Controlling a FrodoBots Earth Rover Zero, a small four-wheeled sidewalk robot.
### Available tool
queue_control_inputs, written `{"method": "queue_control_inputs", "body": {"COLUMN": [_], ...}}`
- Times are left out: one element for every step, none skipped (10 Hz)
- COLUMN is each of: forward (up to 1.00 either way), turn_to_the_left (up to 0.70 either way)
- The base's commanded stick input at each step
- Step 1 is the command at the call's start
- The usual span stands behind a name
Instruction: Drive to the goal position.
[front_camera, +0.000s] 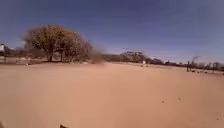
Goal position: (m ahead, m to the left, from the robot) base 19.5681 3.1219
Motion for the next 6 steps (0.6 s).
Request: {"method": "queue_control_inputs", "body": {"forward": [1.00,1.00,1.00,1.00,1.00,1.00], "turn_to_the_left": [0.00,0.00,0.00,0.00,0.00,0.00]}}
